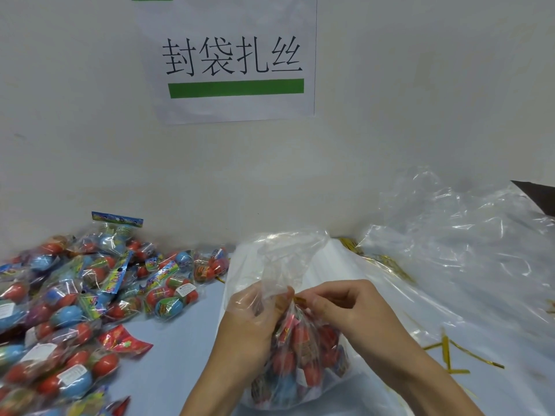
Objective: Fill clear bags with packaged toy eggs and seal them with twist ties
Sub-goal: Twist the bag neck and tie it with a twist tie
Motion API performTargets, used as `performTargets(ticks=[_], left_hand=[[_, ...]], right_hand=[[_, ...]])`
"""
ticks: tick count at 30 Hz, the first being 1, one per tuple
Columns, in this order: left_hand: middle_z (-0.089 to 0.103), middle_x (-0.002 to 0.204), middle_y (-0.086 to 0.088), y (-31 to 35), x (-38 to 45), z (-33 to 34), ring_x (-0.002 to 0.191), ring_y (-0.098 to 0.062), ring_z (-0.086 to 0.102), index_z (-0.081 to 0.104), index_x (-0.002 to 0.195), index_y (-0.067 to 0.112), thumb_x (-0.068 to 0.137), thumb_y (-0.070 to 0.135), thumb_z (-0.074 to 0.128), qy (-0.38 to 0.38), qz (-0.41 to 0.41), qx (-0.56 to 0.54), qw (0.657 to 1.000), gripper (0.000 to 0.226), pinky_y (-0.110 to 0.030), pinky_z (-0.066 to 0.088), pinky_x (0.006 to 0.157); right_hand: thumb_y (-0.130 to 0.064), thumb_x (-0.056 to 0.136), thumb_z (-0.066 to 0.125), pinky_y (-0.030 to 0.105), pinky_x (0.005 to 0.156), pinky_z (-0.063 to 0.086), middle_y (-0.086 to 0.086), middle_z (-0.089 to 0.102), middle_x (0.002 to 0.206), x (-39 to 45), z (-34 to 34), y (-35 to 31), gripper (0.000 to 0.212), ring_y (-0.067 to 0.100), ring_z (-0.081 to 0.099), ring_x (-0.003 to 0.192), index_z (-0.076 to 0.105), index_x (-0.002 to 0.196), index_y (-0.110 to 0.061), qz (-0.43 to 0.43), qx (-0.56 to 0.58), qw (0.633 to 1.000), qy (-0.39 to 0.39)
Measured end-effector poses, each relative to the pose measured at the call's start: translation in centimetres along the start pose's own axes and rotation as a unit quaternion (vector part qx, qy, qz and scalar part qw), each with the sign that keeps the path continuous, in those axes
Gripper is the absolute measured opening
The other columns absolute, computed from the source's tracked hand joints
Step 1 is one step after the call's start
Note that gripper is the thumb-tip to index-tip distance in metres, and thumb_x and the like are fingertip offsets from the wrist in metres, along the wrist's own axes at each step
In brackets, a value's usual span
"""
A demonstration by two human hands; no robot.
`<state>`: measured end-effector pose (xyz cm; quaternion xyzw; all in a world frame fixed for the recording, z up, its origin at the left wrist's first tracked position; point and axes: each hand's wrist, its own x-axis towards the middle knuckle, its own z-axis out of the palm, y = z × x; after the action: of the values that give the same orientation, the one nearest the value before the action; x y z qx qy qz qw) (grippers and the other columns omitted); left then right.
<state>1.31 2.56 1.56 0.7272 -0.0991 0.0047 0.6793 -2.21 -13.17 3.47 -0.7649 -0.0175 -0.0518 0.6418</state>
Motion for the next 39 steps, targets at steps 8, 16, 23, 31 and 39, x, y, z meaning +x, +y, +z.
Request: performTargets(ticks=[8, 16, 23, 31, 39], left_hand=[[0.076, 0.079, 0.011, 0.6, -0.3, 0.2, 0.077, -0.002, 0.071, 0.077, 0.076, 0.041, 0.075, 0.047, 0.065, -0.024, 0.039, -0.008, 0.999, 0.013, -0.010, 0.049, 0.062], [0.077, 0.077, -0.001, 0.5, -0.4, -0.1, 0.077, -0.015, 0.074, 0.081, 0.077, 0.028, 0.079, 0.044, 0.070, -0.044, 0.028, -0.018, 0.998, 0.020, -0.023, 0.056, 0.065], [0.078, 0.083, -0.009, 1.0, -0.6, 0.0, 0.083, -0.024, 0.075, 0.082, 0.080, 0.022, 0.062, 0.037, 0.080, -0.062, -0.019, -0.082, 0.995, 0.023, -0.031, 0.058, 0.072], [0.078, 0.092, -0.004, 1.0, -0.6, 0.3, 0.091, -0.019, 0.075, 0.082, 0.087, 0.026, 0.059, 0.051, 0.073, -0.076, -0.016, -0.088, 0.993, 0.038, -0.032, 0.059, 0.081], [0.078, 0.091, -0.005, 1.0, -0.5, 0.7, 0.088, -0.017, 0.075, 0.082, 0.087, 0.023, 0.057, 0.048, 0.074, -0.072, -0.013, -0.114, 0.991, 0.040, -0.018, 0.056, 0.069]], right_hand=[[-0.014, 0.082, 0.081, 0.015, 0.063, 0.053, 0.001, 0.078, 0.075, 0.0, 0.3, 0.1, 0.013, 0.015, 0.075, 0.073, 0.082, 0.074, -0.024, 0.012, 0.013, 1.000, 0.025], [-0.013, 0.074, 0.086, 0.013, 0.062, 0.052, 0.001, 0.079, 0.078, -0.2, -0.1, -0.3, 0.016, 0.011, 0.075, 0.073, 0.083, 0.073, -0.028, 0.054, 0.039, 0.998, 0.003], [-0.030, 0.068, 0.087, 0.014, 0.060, 0.053, 0.002, 0.078, 0.076, -0.5, 0.0, -0.6, 0.009, 0.014, 0.076, 0.071, 0.083, 0.076, -0.029, 0.036, 0.040, 0.999, 0.005], [-0.026, 0.080, 0.081, 0.029, 0.072, 0.061, 0.000, 0.078, 0.077, -0.5, 0.1, -0.3, 0.008, 0.017, 0.077, 0.075, 0.083, 0.080, -0.033, 0.032, 0.013, 0.999, 0.007], [-0.018, 0.084, 0.070, 0.019, 0.050, 0.044, 0.002, 0.067, 0.054, -0.6, 1.1, -0.4, 0.022, 0.010, 0.056, 0.049, 0.081, 0.069, -0.030, -0.020, -0.040, 0.999, 0.017]])
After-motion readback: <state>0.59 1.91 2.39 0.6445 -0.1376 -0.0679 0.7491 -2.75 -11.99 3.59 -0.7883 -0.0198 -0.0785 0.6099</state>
